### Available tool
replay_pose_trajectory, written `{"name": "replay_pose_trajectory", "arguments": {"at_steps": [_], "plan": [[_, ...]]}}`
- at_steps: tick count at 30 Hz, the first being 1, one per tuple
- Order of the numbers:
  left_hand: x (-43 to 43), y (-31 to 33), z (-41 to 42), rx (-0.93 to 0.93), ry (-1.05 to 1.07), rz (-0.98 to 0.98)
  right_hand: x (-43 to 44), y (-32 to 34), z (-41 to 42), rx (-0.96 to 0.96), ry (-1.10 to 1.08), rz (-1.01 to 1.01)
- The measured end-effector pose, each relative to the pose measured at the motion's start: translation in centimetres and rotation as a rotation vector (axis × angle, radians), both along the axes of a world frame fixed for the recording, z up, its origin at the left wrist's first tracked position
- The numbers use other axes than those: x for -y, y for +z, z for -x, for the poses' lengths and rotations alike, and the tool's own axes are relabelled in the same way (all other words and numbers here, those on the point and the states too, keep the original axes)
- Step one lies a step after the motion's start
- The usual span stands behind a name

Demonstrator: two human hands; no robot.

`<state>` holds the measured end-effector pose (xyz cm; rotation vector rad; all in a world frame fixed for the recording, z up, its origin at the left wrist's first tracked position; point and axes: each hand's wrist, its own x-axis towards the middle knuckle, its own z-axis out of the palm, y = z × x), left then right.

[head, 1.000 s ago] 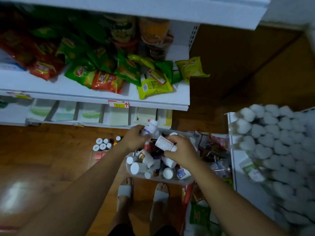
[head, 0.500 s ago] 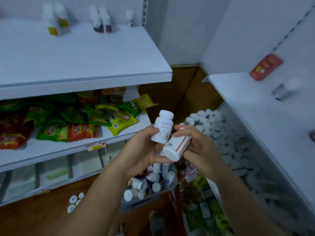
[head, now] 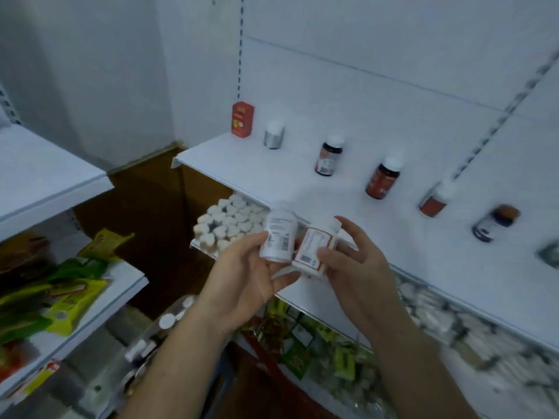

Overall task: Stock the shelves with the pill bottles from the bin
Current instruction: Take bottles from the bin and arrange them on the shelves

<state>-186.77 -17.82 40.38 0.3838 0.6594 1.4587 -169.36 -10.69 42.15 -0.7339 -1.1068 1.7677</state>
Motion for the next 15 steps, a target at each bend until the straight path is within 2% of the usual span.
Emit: {"name": "replay_pose_trajectory", "arguments": {"at_steps": [4, 15], "plan": [[-1.8, 2.4, -7.2, -0.035, -0.139, -0.049, 0.9, 2.0, -8.0, -0.036, -0.116, 0.003], [-4.5, 4.7, -33.7, -0.084, -0.531, -0.192, 5.9, 4.5, -34.1, 0.115, -0.583, -0.142]]}}
